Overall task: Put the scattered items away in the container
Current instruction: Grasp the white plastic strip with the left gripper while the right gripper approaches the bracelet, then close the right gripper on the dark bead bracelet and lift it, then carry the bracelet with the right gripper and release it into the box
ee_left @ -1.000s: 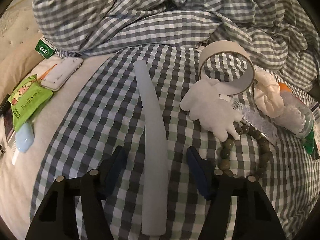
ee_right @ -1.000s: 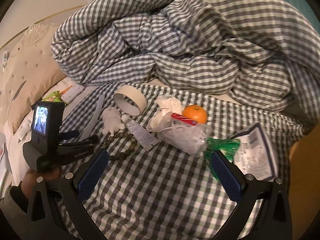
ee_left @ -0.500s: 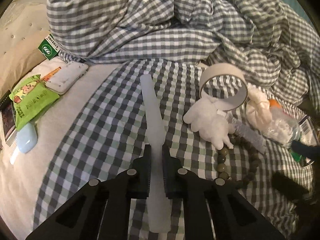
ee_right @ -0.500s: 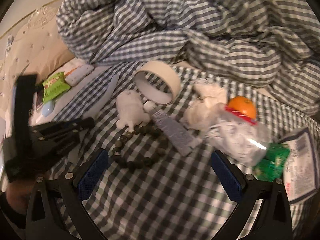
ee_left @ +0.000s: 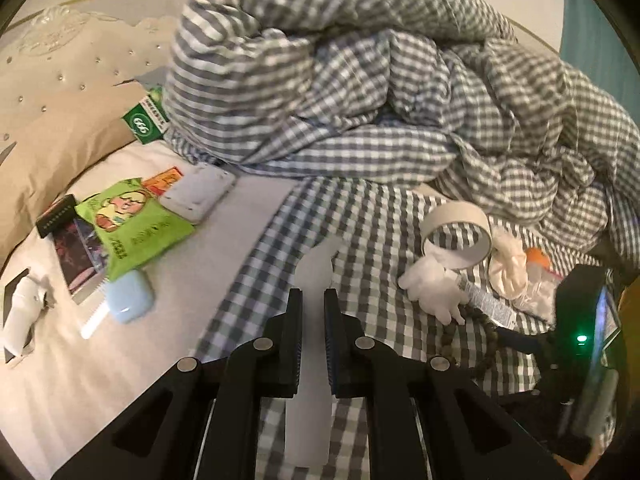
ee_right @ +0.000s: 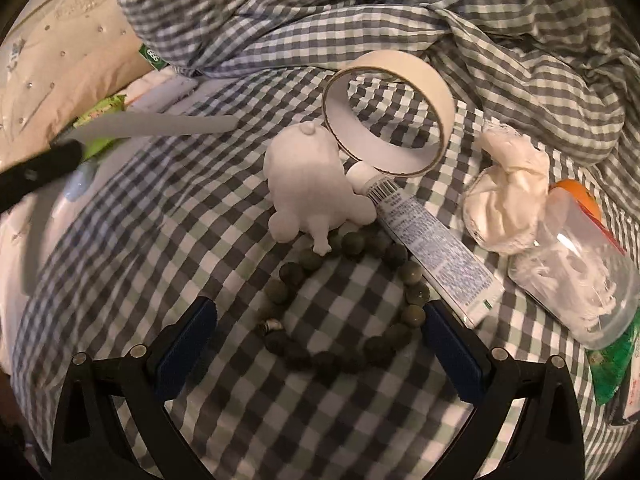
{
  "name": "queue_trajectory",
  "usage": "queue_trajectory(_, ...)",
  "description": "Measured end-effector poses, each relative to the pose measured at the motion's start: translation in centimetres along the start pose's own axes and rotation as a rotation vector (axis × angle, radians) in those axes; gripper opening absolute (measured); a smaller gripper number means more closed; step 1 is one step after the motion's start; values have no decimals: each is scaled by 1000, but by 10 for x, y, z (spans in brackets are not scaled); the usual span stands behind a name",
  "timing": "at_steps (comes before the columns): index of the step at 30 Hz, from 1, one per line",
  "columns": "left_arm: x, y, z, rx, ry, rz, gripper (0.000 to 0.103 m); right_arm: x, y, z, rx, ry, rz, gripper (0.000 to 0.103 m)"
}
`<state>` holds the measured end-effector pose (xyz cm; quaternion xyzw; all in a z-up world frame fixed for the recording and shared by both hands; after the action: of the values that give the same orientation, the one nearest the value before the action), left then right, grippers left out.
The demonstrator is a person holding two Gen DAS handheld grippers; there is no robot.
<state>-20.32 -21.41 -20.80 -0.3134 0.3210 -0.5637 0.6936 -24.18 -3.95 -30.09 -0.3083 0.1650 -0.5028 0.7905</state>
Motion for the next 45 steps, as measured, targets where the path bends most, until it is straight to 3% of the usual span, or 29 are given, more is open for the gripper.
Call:
queue_trajectory(2,4,-2,5,-8,1,9,9,1,-2,-1,-1,7,-3,100)
queue_trajectory(7,7,-4,11,-16,5,23,9,-5,-3,3,-7,29,-8,53)
queue_trajectory(13,2,-5,15,-18,15,32,9,-8,-4,6,13,-34,-23,15)
queue_trajectory(30,-21,-20,42,-53,23,6,10,-17,-13,53,-84,-102,-68,11)
queue_trajectory(45,-77,-46,102,-138,82,-43,10,-52,-24,168,-256,-94,-105,11)
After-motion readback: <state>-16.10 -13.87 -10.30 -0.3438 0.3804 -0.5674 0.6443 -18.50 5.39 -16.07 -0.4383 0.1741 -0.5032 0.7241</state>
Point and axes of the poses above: each gripper's, at about its wrist camera, not at the fingertips, and z roughly against the way its jaws point, x to its left, y to its underside, the point moved 4 cm from there along -z, roughly the way its jaws point, and after that the axes turned 9 degrees about -x, right-handed, at the moved point
